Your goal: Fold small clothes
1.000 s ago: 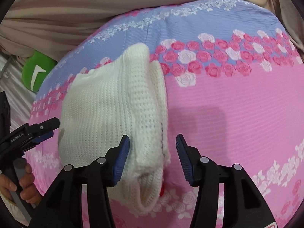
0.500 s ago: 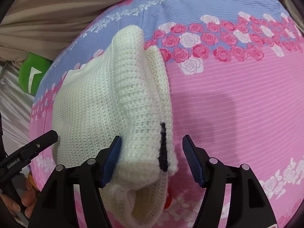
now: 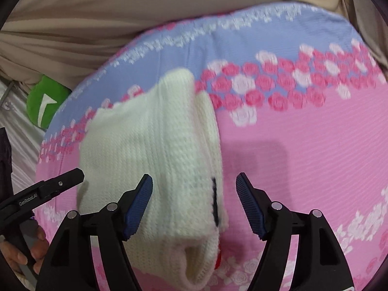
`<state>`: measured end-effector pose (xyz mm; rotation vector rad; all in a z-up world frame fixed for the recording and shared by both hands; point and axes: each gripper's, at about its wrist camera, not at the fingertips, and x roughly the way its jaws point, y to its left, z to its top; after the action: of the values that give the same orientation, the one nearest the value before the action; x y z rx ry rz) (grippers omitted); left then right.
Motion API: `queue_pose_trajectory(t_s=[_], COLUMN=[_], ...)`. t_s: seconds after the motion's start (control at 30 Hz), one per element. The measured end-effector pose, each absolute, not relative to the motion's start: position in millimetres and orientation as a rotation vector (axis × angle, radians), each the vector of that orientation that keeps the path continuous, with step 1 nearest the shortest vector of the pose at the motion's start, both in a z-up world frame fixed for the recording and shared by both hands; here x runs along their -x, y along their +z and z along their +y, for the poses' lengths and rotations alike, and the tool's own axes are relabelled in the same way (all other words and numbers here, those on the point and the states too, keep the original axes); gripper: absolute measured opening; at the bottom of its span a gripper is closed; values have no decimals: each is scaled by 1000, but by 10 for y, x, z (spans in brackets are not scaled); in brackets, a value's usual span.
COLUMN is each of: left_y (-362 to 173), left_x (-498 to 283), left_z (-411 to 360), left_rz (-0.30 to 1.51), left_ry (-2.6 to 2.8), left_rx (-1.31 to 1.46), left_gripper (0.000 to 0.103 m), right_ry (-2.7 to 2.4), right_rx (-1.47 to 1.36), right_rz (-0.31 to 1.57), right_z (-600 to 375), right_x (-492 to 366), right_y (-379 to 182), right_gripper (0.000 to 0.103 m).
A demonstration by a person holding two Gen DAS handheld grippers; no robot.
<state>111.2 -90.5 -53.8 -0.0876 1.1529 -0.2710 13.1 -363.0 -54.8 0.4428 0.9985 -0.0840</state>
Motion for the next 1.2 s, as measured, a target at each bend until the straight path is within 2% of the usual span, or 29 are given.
queue_pose_trajectory(t_s=[0.03, 0.1, 0.13, 0.17, 0.2, 0.3, 0.33, 0.37, 0.43, 0.47, 0.53, 0.6, 0.67, 0.73, 0.8, 0.87, 1.0, 1.1, 1.2], left_y=[-508, -486, -481, -471, -443, -310, -294, -312, -388, -411, -394, -364, -358, -405, -480, -648, -818, -937, -871], left_x=[-1169, -1312, -1374, -1423, -1453, -1451, -1450, -1452, -1455, -1437, -1358, -1255, -1129, -970, -857, -742, -627, -610, -613], left_z=[-888, -875, -877, -880, -881, -836, -819, -817, -822, -817, -808, -783, -751, -764, -816, -902, -931, -926, -913], left_rz=[1139, 1128, 1121, 1115, 1107, 1054, 1044, 1048, 1081, 1094, 1093, 1090, 1102, 1129, 1155, 1200, 1229, 1256, 1260], left_ry=[-268, -252, -245, -234, -229, -230, -224, -220, -211, -217, -230, -247, -274, -296, -312, -322, -299, -287, -294], left_rx=[98, 102, 98, 89, 83, 80, 73, 71, 74, 82, 82, 83, 96, 81, 55, 3, -44, -52, -9], left_gripper=[82, 82, 82, 82, 82, 82, 82, 82, 82, 82, 82, 82, 82, 82, 82, 82, 81, 81, 80], right_ry=[-74, -53, -37, -28, -27, 78, 84, 44, -60, -78, -63, -72, -75, -59, -25, -18, -48, -61, -74], right_rx=[-443, -442, -441, -435, -426, -416, -417, -400, -344, -358, -421, -446, -462, -471, -453, -439, -480, -440, -471], right_rz=[994, 1002, 1020, 1053, 1046, 791, 755, 790, 1025, 1044, 982, 937, 932, 983, 1058, 1084, 968, 1147, 1120], right_z=[-3650, -3686, -3701, -3694, -3682, -3604, -3611, -3629, -3678, -3720, -3747, -3742, -3682, -3592, -3438, -3351, -3406, -3411, -3427], right_x=[-216, -447, -573, -689, -745, -644, -627, -695, -916, -874, -665, -407, -110, 140, 282, 328, 553, 521, 536], right_y=[-526, -550, -600, -646, -599, -38, -6, -132, -687, -787, -595, -378, -271, -338, -515, -653, -489, -1035, -868], right_gripper=[68, 56, 29, 14, 13, 12, 12, 12, 12, 14, 16, 20, 42, 46, 46, 9, 8, 8, 13])
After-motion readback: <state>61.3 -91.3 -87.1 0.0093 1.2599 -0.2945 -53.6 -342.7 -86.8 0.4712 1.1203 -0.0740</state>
